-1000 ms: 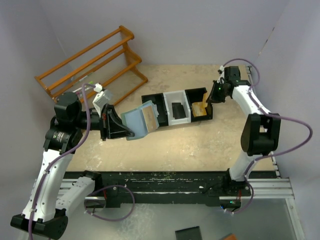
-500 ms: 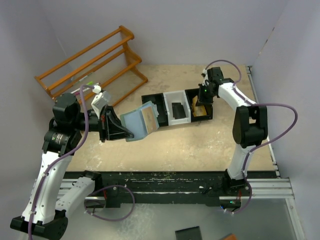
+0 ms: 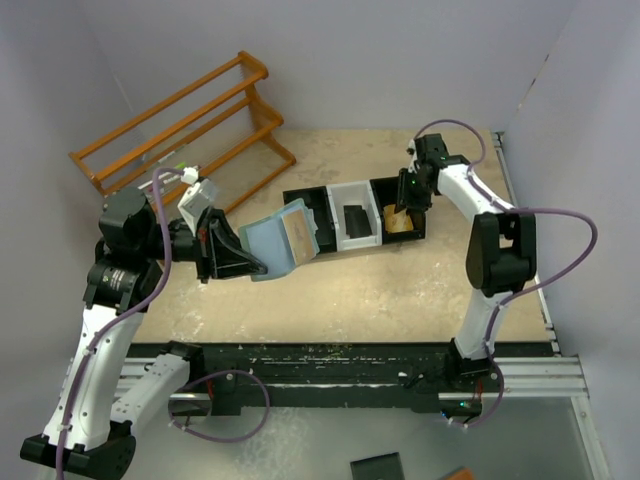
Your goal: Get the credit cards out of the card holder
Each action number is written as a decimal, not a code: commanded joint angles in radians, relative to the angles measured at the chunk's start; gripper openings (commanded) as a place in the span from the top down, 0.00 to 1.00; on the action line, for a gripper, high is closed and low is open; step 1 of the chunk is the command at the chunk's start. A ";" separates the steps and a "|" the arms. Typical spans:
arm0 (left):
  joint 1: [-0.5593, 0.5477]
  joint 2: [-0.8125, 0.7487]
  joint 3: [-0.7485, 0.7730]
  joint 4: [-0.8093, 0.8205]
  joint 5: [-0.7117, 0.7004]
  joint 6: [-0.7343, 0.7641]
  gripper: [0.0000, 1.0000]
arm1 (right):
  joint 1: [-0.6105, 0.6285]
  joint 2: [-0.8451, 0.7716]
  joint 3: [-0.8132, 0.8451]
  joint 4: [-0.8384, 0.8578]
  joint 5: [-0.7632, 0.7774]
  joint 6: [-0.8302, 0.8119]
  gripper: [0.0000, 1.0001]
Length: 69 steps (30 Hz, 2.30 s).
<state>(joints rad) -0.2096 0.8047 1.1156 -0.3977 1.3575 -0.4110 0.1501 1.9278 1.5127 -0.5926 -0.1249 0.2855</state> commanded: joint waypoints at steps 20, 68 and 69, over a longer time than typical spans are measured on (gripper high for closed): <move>-0.002 -0.005 -0.040 0.370 -0.024 -0.236 1.00 | 0.223 -0.754 -0.552 1.172 -0.717 0.833 0.00; -0.001 0.029 0.120 -0.241 -0.179 0.377 0.08 | 0.485 -0.737 -0.109 0.234 -0.586 0.147 1.00; -0.001 0.030 0.137 -0.270 -0.186 0.411 0.07 | 0.485 -0.727 -0.105 0.187 -0.571 0.115 1.00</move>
<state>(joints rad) -0.2108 0.8516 1.1557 -0.5797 1.1877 -0.1616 0.6312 1.1603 1.3609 -0.0750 -0.7448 0.6582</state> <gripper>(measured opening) 0.901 0.049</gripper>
